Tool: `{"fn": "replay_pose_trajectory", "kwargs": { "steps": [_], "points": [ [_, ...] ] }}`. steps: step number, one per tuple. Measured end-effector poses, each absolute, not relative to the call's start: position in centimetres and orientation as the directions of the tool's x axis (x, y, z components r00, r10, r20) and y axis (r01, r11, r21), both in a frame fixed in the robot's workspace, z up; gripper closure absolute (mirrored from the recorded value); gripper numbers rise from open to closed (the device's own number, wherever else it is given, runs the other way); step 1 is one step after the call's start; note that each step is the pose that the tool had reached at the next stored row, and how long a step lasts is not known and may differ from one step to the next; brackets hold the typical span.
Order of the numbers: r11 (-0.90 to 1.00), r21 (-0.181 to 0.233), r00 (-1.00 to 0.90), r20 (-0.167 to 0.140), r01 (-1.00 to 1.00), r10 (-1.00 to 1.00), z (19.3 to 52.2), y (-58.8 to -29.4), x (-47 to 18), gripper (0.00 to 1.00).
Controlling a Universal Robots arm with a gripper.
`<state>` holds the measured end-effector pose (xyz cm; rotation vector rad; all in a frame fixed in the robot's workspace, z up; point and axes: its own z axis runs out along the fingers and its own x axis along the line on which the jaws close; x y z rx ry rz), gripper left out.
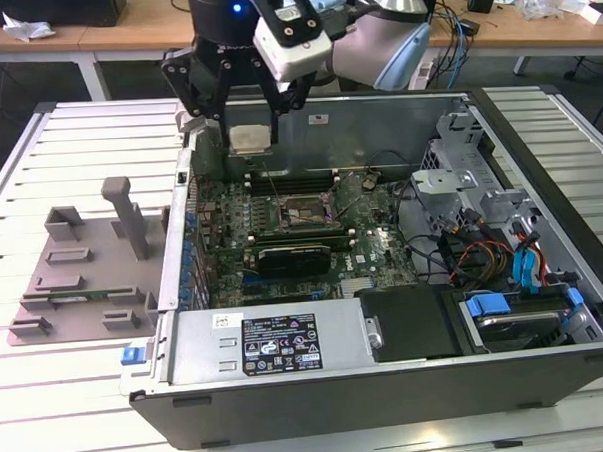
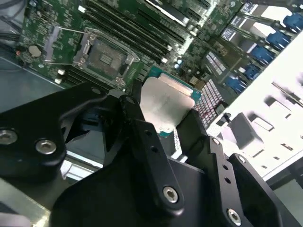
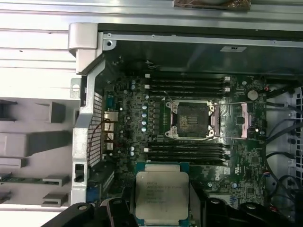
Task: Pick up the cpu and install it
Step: 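Pick up the cpu and move it towards the insertion slot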
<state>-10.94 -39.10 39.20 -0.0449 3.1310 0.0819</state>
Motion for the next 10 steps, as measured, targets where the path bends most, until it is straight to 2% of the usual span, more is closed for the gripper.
{"fn": "replay_pose_trajectory", "kwargs": {
  "steps": [10],
  "points": [
    [0.998,0.052,-1.0,-0.01,-0.029,-0.028,39.1,-39.1,-7.0,0.45]
  ]
}}
